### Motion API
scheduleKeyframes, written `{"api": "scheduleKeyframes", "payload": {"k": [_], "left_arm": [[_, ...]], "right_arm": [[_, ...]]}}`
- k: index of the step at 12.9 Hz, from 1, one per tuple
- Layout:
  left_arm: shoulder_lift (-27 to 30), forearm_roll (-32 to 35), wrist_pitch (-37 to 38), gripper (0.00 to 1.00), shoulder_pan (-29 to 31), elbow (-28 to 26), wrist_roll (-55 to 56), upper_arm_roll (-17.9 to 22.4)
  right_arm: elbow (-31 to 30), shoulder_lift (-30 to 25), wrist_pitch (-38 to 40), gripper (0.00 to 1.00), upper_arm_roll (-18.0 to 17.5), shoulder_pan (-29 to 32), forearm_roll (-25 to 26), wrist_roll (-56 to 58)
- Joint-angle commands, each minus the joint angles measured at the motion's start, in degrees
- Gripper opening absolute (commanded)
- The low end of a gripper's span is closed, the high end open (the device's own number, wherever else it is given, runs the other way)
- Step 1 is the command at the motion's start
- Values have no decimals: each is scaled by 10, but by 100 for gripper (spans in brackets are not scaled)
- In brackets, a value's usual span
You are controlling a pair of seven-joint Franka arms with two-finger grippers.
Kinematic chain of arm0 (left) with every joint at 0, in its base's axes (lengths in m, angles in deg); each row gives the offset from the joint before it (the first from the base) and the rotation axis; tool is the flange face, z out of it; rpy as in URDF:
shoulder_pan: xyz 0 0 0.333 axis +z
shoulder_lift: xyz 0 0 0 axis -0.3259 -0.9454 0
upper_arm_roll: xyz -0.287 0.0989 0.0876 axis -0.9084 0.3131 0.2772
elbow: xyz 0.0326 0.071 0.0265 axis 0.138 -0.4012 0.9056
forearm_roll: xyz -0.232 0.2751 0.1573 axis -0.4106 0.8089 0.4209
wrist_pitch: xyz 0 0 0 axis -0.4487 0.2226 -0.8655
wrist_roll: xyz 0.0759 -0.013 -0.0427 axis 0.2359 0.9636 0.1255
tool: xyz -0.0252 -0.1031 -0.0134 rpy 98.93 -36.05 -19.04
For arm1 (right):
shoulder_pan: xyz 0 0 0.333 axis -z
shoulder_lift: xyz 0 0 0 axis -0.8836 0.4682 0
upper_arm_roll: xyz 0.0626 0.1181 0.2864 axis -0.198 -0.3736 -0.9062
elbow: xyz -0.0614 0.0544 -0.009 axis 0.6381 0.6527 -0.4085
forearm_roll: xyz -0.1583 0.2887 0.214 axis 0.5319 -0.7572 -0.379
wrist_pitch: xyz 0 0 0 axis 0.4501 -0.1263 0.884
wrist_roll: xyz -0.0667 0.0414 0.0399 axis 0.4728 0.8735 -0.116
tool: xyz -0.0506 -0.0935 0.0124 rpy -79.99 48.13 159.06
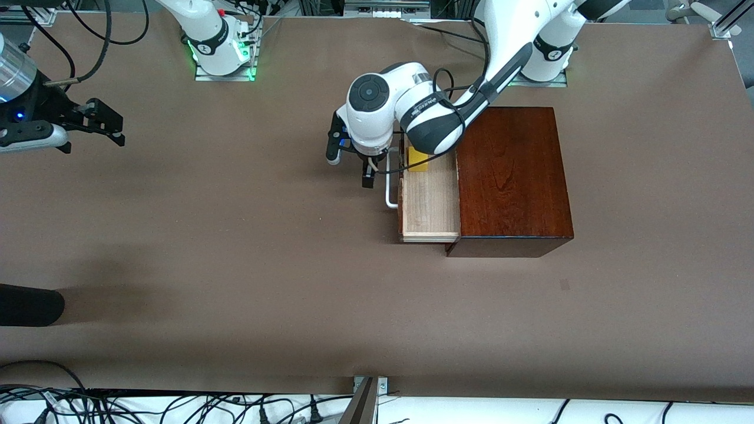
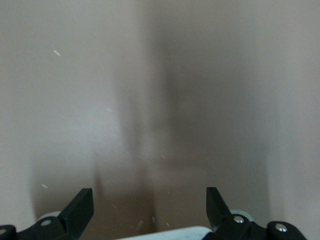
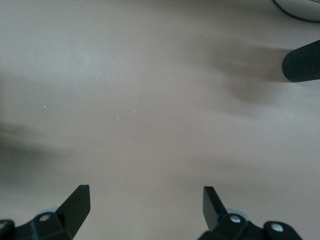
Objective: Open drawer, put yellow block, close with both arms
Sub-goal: 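Push the drawer closed into the box with the left gripper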
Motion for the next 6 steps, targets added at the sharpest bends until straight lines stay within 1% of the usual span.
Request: {"api": "scheduleKeyframes", "payload": {"k": [1,3,6], "left_arm": [[10,27,63,100,7,-1,-16,2],[11,44,105,100,9,2,-16,2],[20,47,141,100,26,3,-16,3]], "right_arm": [[22,3,15,100,36,-38,5,-1],[23,10,15,100,35,-32,3,0],[23,15,14,100,37,-37,1,-1]]}}
